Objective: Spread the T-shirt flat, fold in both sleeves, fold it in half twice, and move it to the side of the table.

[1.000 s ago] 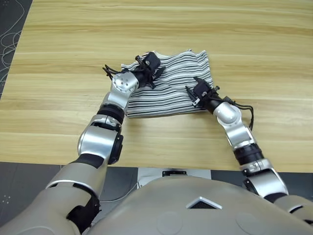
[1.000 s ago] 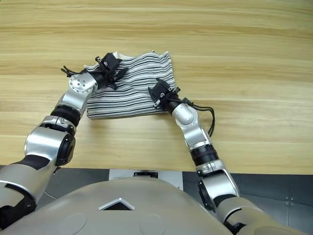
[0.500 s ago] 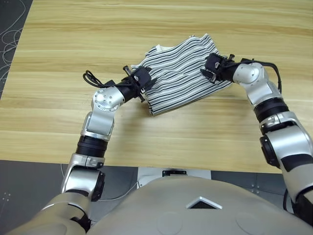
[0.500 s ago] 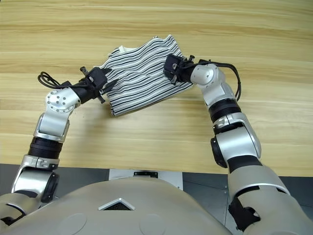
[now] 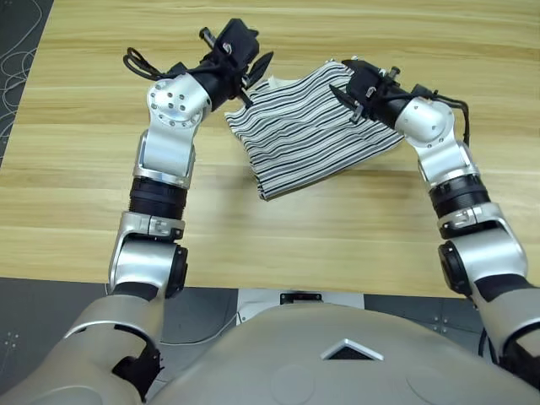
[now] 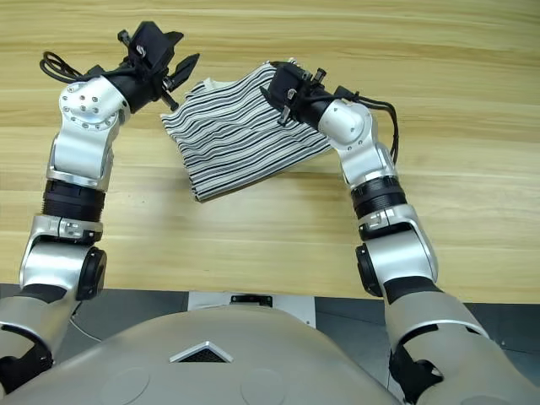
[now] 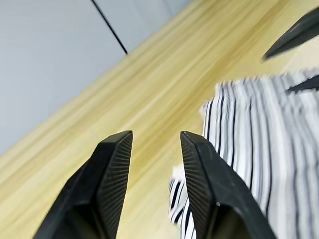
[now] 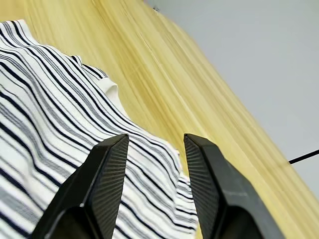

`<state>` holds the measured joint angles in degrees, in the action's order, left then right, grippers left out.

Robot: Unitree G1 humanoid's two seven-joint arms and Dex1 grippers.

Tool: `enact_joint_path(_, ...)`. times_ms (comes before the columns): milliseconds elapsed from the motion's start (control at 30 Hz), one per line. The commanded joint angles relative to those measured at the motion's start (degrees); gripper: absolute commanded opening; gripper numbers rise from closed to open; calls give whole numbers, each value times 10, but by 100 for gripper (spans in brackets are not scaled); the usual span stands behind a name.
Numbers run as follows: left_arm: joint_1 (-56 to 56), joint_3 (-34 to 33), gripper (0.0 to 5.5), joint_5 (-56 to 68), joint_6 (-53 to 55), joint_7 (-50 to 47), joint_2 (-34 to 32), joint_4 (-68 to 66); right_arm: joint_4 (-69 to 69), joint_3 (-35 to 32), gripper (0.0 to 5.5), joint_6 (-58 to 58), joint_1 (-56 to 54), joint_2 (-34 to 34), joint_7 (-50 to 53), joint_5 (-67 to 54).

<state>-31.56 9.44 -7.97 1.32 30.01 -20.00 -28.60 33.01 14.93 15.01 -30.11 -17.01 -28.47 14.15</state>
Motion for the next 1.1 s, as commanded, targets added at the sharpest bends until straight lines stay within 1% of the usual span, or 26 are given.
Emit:
enact_joint_path(33, -26, 26, 179, -37, -78, -31, 14, -211, -98, -1, 205, -50, 92, -3, 1, -10)
enact_joint_path(133, -31, 43, 179, -59, -122, -39, 18, -302, -128, 10, 205, -74, 124, 2, -2, -4)
enact_joint_path(200, -29, 53, 179, -71, -142, -42, 17, -336, -136, 18, 205, -87, 139, 4, -6, -2)
enact_joint_path(267, -24, 62, 179, -77, -159, -40, 14, -345, -133, 26, 205, -94, 144, 1, -8, 3)
enact_joint_path(333, -10, 74, 179, -81, -171, -26, 6, -323, -104, 38, 205, -96, 132, -3, -16, 13)
enact_joint_path(467, 48, 95, 179, -93, -166, 11, -32, -189, -12, 54, 205, -83, 80, -24, -27, 41)
enact_joint_path(567, 120, 98, 179, -91, -109, 49, -74, 0, 15, 46, 205, -77, 38, -37, -24, 46)
enact_joint_path(667, 190, 90, 179, -92, -31, 76, -99, 170, -4, 28, 205, -82, 17, -39, -24, 31)
enact_joint_path(733, 230, 88, 179, -91, 21, 89, -103, 257, -20, 22, 205, -86, 15, -41, -25, 26)
enact_joint_path(800, 261, 94, 179, -93, 67, 101, -104, 326, -36, 20, 205, -88, 20, -50, -33, 25)
enact_joint_path(900, 311, 123, 179, -92, 116, 125, -105, 408, -48, 18, 205, -86, 25, -72, -45, 29)
enact_joint_path(967, 324, 134, 179, -86, 138, 136, -102, 440, -47, 13, 205, -85, 20, -79, -45, 28)
enact_joint_path(1000, 316, 129, 179, -81, 149, 138, -100, 456, -55, 10, 205, -85, 20, -84, -45, 26)
enact_joint_path(1067, 287, 108, 179, -67, 173, 140, -94, 487, -79, 4, 205, -88, 25, -90, -47, 22)
enact_joint_path(1100, 258, 86, 179, -49, 194, 143, -89, 505, -103, -3, 205, -97, 33, -90, -48, 15)
